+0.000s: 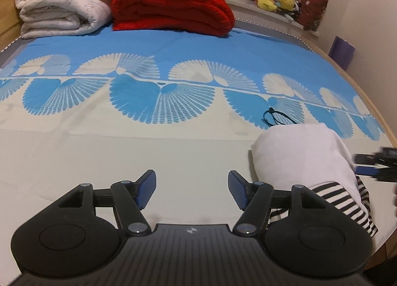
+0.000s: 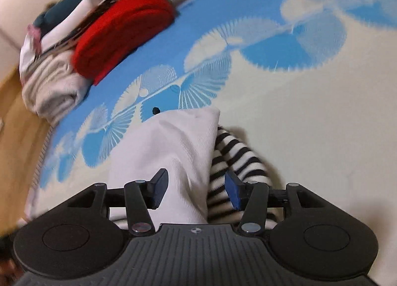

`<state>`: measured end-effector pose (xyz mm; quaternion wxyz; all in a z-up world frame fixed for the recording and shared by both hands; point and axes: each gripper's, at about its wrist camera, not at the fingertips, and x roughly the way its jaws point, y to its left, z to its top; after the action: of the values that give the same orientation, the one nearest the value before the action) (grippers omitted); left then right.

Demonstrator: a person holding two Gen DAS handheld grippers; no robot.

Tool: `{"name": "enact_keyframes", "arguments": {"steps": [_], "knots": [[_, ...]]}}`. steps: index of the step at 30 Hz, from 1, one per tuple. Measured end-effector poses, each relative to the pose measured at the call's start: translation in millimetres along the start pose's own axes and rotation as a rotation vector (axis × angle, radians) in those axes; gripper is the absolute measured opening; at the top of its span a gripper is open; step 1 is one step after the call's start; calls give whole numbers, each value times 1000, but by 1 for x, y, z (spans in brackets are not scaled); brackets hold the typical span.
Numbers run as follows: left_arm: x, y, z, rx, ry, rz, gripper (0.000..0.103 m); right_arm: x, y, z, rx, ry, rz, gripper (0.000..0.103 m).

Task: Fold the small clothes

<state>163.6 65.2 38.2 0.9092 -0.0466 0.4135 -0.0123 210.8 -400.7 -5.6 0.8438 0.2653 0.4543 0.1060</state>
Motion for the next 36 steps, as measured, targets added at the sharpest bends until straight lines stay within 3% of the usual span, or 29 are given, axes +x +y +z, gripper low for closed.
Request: {"name": "enact_keyframes", "arguments": {"steps": [4, 5, 6, 7, 9, 10, 11, 12, 15, 16, 17, 20, 21, 22, 24, 30, 33, 34, 35, 36], "knots": [[4, -14, -2, 25, 1, -52, 70, 33, -17, 10, 167, 69, 50, 53], [7, -20, -3, 42, 7, -71, 71, 31, -18, 10, 179, 67, 72, 46], [8, -27, -5, 56, 12, -97, 71, 31, -17, 15, 185, 55, 88, 22], [9, -33, -7, 63, 19, -125, 72, 26, -16, 17, 189, 30, 107, 8], [12, -47, -11, 76, 29, -176, 74, 7, -14, 22, 195, -68, 259, 7], [12, -56, -13, 85, 29, -201, 77, -11, -5, 25, 146, -142, 375, 7], [13, -65, -15, 92, 31, -230, 80, -24, 1, 27, 87, -192, 420, 6], [16, -73, -18, 95, 38, -254, 82, -31, 1, 27, 58, -218, 401, 6], [32, -96, -28, 111, 108, -298, 82, -8, -21, 24, 95, -110, 52, 6], [40, -105, -34, 125, 145, -302, 82, 3, -29, 21, 118, -61, -38, 7], [48, -112, -39, 144, 188, -301, 83, 10, -34, 20, 135, -42, -74, 7], [81, -129, -66, 236, 362, -208, 84, 10, -26, 18, 69, -65, -65, 9], [88, -129, -75, 246, 401, -178, 84, 9, -22, 15, 53, -67, -55, 14], [90, -129, -77, 237, 405, -177, 84, 6, -20, 12, 54, -63, -47, 15], [87, -127, -72, 229, 391, -193, 84, 6, -21, 9, 80, -44, -39, 42], [80, -111, -59, 140, 339, -215, 83, -4, -25, -6, 62, 58, 12, 51], [77, -104, -48, 78, 300, -231, 83, 1, -14, -25, -37, 178, 36, 51], [76, -101, -45, 48, 290, -241, 83, -1, -8, -29, -89, 188, 43, 45], [73, -102, -40, 29, 284, -248, 83, -7, -3, -33, -145, 179, 42, 16], [73, -101, -38, 9, 277, -259, 83, -15, -2, -34, -169, 161, 43, 11]]}}
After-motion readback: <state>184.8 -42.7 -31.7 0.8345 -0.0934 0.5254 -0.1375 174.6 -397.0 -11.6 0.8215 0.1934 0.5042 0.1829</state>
